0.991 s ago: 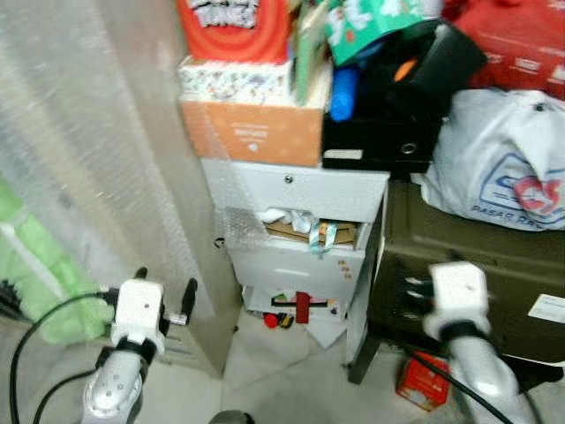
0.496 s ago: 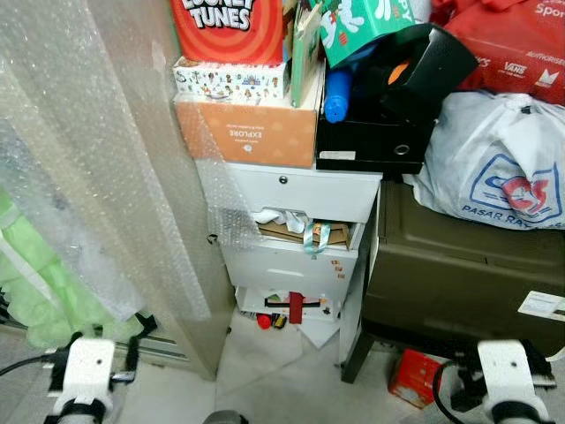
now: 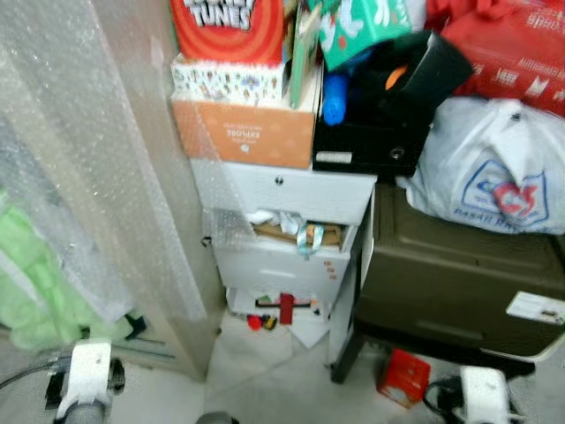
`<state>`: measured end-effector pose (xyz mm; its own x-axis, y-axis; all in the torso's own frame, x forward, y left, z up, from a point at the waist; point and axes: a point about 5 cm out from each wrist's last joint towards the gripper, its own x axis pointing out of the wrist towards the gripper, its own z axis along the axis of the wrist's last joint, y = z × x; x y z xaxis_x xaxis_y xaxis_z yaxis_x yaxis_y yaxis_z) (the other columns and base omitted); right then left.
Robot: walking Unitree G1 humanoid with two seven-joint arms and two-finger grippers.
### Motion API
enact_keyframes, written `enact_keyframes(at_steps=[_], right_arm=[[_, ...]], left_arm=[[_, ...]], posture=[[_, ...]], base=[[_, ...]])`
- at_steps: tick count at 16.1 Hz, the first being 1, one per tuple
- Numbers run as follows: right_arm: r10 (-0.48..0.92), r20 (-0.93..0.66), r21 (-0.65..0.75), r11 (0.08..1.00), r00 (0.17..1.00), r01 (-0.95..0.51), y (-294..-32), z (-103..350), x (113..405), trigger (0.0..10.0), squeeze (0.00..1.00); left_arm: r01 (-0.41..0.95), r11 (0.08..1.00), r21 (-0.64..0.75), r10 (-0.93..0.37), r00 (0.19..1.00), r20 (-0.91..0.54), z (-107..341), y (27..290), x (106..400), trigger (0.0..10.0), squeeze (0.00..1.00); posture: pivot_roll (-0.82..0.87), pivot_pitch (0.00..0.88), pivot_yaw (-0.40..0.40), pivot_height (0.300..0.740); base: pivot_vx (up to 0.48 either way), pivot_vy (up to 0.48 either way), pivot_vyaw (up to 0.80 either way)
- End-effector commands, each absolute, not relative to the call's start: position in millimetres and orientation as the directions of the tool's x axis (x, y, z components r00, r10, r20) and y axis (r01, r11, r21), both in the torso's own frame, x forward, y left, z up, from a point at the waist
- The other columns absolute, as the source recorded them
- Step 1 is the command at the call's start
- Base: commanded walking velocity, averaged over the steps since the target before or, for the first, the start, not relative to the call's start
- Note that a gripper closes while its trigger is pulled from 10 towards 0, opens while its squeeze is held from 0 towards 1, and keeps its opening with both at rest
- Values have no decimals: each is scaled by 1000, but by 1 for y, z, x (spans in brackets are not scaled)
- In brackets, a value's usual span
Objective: Clean up the room
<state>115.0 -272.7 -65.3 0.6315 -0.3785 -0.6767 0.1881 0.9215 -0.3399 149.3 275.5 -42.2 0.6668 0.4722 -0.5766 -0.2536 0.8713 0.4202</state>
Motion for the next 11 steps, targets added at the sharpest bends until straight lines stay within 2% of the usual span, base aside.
enact_keyframes(at_steps=[1,2,3,4,6,7,9,11], right_arm=[[-371,-697,-328,926,613,187,-274,-70,107,10000,0],[-334,-765,-273,943,551,192,-271,-81,107,10000,0],[-315,-783,-254,949,536,187,-269,-85,109,10000,0],[-287,-803,-214,957,522,197,-273,-83,119,10000,0],[-266,-815,-192,962,516,192,-276,-78,141,10000,0],[-259,-816,-183,964,517,195,-275,-78,143,10000,0],[-217,-818,-156,975,533,158,-265,-78,154,10000,0],[-187,-823,-135,981,536,137,-253,-80,161,10000,0]], left_arm=[[-272,860,433,500,621,-603,-48,282,140,10000,0],[-281,861,423,503,583,-638,-56,283,144,10000,0],[-212,876,433,471,565,-677,-62,279,147,10000,0],[-211,894,395,446,511,-735,-70,276,144,10000,0],[-163,922,351,384,497,-778,-78,267,146,10000,0],[-156,922,354,383,495,-780,-78,267,146,10000,0],[-116,927,356,366,482,-796,-80,266,147,10000,0],[-82,937,340,340,436,-833,-84,263,144,10000,0]], posture=[[-8,0,-28,740],[-8,0,-31,740],[-17,0,-30,740],[-27,0,-27,740],[-45,0,-22,740],[-49,0,-18,740],[-49,0,-14,740],[-49,0,-11,740]], base=[[0,0,0],[0,0,0],[0,0,0],[0,0,0],[0,0,0],[0,0,0],[0,0,0],[0,0,0]])
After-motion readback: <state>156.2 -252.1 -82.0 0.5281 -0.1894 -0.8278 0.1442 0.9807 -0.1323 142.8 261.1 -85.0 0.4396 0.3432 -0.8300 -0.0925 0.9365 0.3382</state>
